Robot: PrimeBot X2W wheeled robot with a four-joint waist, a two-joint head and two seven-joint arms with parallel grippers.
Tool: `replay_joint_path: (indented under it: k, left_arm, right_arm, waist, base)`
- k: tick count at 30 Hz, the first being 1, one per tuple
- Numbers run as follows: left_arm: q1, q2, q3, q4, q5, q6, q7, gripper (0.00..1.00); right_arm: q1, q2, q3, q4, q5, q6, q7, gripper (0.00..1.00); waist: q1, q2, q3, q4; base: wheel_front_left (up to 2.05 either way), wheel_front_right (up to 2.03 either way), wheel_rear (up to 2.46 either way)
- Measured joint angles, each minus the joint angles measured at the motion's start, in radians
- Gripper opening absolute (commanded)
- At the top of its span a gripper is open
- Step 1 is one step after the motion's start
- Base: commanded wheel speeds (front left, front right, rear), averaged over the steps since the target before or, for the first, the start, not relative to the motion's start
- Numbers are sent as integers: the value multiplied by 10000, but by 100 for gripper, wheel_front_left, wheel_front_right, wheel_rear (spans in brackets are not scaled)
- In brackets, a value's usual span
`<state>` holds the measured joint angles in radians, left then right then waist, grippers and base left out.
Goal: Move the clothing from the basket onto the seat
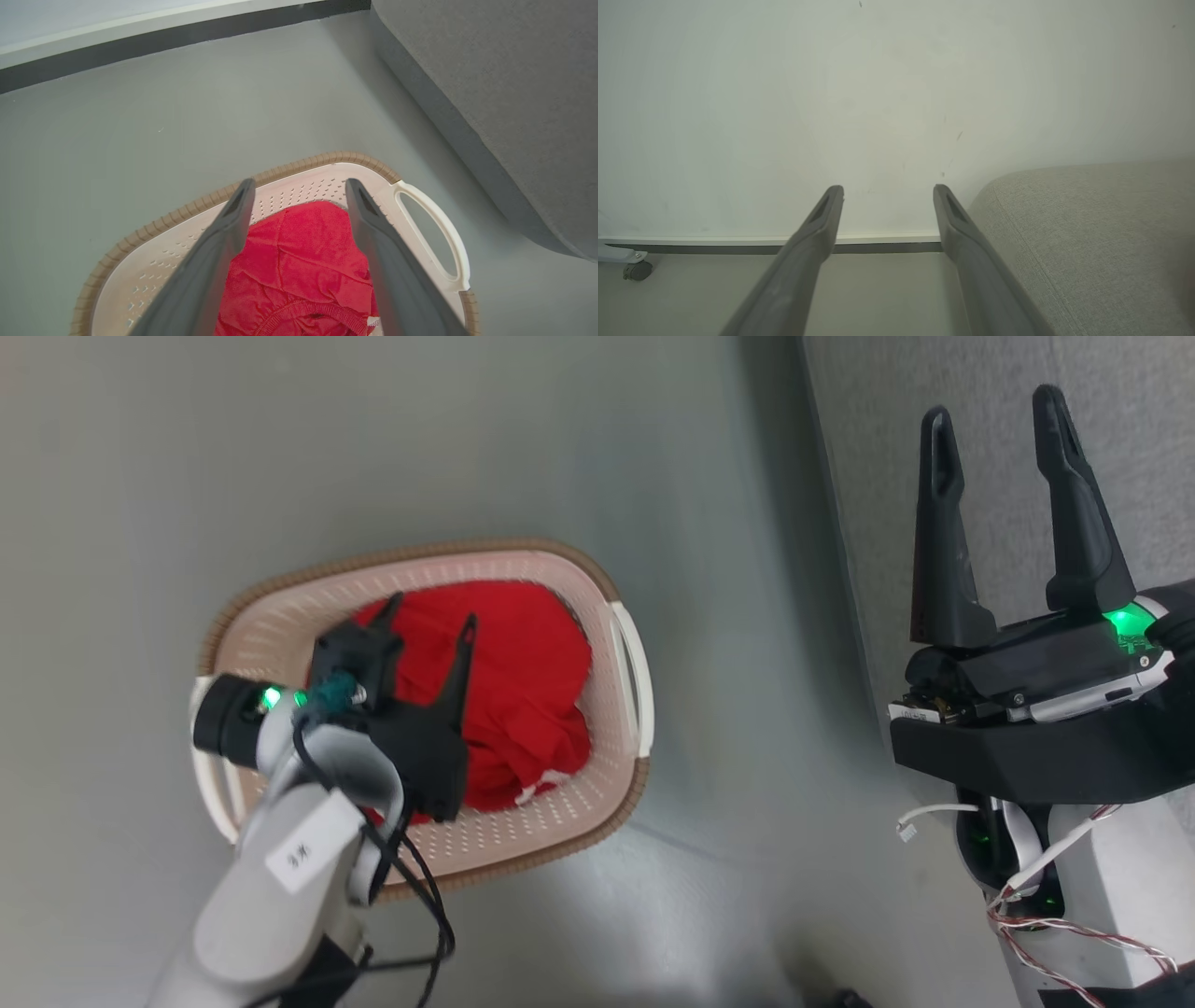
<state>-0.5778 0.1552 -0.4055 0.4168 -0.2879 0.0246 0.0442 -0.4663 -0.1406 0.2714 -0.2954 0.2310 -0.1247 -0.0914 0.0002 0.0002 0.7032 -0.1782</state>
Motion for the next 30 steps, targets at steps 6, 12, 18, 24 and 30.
replay_joint_path:
  k: [6, 12, 18, 24, 30]
  left_arm:
    - [-701, -2, 151, 1032, -25, -71, 274, 100]
    - [-1100, 155, 105, 2121, -23, -249, 602, 100]
    - [-1366, 322, 136, 2855, -23, -336, 828, 100]
    - [-1594, 491, 318, 3574, -105, -433, 949, 100]
    - [-2021, 522, 416, 4268, -196, -514, 1043, 100]
  right_arm:
    - [-335, 174, 94, -17, 2, 0, -109, 100]
    - [-396, 295, 130, 153, 36, 0, -247, 100]
    - [-491, 351, 134, 207, 125, 0, -384, 100]
    - [-605, 458, 316, 389, 159, 0, -525, 100]
    - [-814, 523, 345, 424, 169, 0, -688, 100]
  waist:
    - [0, 0, 878, -405]
    - [-1, 0, 1595, -854]
    - [-1, -1, 2073, -1207]
    - [-1, -1, 2542, -1567]
    - [-1, -1, 3002, -1876]
  base:
    - [0, 0, 0]
    - [0, 0, 0]
    - [0, 0, 0]
    - [0, 0, 0]
    - [0, 0, 0]
